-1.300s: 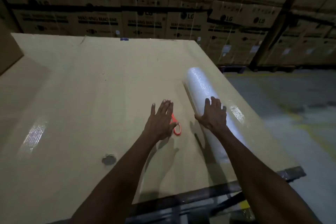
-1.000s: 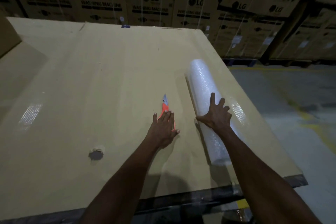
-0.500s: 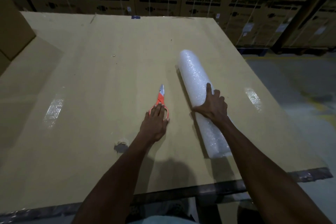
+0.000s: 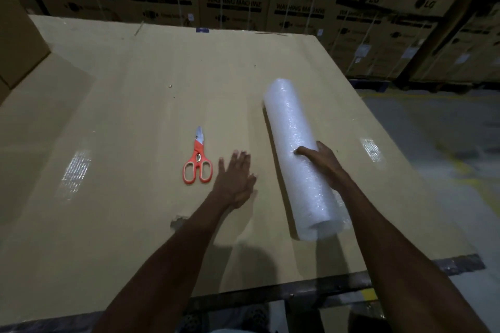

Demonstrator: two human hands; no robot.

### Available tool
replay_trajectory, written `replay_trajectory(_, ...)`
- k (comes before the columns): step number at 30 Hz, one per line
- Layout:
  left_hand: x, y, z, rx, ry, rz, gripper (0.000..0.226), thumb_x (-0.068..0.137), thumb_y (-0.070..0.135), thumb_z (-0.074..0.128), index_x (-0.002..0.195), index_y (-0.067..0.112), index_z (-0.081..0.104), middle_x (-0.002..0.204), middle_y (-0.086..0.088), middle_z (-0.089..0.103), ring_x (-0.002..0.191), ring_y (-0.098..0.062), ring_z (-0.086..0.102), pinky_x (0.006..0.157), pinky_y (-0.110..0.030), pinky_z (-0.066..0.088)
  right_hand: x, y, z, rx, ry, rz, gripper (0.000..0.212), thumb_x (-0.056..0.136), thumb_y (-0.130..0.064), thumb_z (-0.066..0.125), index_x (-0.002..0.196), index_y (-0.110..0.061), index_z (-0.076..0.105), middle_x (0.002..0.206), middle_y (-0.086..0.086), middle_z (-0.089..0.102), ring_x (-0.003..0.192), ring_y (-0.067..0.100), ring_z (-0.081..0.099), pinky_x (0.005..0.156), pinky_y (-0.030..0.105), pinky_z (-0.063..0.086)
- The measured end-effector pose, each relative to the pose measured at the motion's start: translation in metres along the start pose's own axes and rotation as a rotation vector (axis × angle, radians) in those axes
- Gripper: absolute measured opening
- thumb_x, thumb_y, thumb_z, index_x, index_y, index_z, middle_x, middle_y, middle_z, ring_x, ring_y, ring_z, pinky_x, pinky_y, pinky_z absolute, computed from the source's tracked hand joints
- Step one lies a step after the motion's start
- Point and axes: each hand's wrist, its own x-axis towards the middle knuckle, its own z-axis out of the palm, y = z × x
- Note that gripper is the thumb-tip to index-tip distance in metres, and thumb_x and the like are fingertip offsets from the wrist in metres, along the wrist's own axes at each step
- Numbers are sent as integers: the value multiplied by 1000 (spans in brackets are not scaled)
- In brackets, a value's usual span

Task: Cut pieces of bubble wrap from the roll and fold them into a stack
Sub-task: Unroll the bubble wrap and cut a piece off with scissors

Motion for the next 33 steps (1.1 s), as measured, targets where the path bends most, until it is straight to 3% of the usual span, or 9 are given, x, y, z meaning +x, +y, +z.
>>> replay_trajectory(3, 15, 46, 10, -49, -50, 82, 65, 106, 48, 21, 160, 15, 2, 168, -1, 0, 154, -25, -10, 119, -59, -5, -3, -11, -15, -316, 192, -99, 79, 82, -49, 64, 153, -24, 41, 148, 8, 52, 130, 33, 54, 104, 42, 43)
replay_trajectory(6, 24, 79, 20, -93, -80, 178, 66, 105, 55, 16, 160, 24, -4, 168, 4, -3, 154, -27, -9, 118, -63, -6, -1, -15, -23, -572, 183, -185, 68, 96, -51, 54, 155, -24, 36, 150, 12, 47, 132, 37, 51, 106, 45, 39)
replay_trajectory(9, 33, 95, 26, -132, -106, 204, 68, 103, 59, 14, 159, 28, -7, 168, 5, -6, 154, -27, -10, 118, -64, -6, 4, 0, -28, -639, 98, -61, 112, 72, -79, 70, 156, -23, 22, 144, 12, 47, 130, 37, 52, 106, 49, 43)
replay_trajectory(11, 37, 99, 30, -109, -114, 208, 69, 103, 59, 17, 159, 27, -8, 168, 5, -6, 154, -26, -9, 119, -63, -5, 10, 13, -38, -561, 75, 27, 124, 63, -75, 80, 156, -22, 18, 144, 12, 49, 129, 37, 53, 104, 48, 45)
replay_trajectory(19, 46, 100, 16, -402, -87, 60, 80, 100, 68, 15, 160, 18, -4, 168, -2, 6, 154, -22, -3, 122, -54, -7, 42, 20, -58, 8, -9, 3, 89, 51, -52, 94, 126, -21, 58, 119, 2, 69, 101, 25, 71, 91, 48, 58)
replay_trajectory(24, 39, 84, -12, -602, 103, 55, 73, 96, 73, 16, 159, 37, 1, 166, 14, 9, 152, -9, 4, 121, -46, -2, 43, 11, -43, 295, -298, 62, 61, 76, -44, 84, 125, -12, 67, 113, 8, 76, 98, 27, 75, 86, 42, 59)
replay_trajectory(26, 41, 73, -13, -541, 116, 36, 66, 100, 66, 18, 159, 37, 7, 166, 13, 13, 153, -13, 5, 122, -52, 2, 45, 12, -30, 125, -191, 35, 69, 80, -46, 79, 137, -11, 59, 127, 7, 69, 107, 24, 70, 85, 36, 53)
replay_trajectory(28, 45, 66, -8, -386, 50, 24, 60, 104, 56, 20, 159, 32, 12, 167, 7, 11, 154, -20, 1, 120, -62, 4, 47, 10, -20, -100, -3, -65, 87, 81, -47, 75, 154, -15, 40, 151, 8, 50, 130, 26, 55, 102, 40, 46)
replay_trajectory(33, 45, 61, 10, 5, -1, -85, 73, 102, 60, 19, 160, 18, 7, 167, -6, -14, 152, -27, -17, 114, -67, -8, 37, -12, 3, -480, 63, -432, 74, 92, -49, 63, 158, -32, 33, 164, 2, 30, 143, 28, 41, 110, 48, 40)
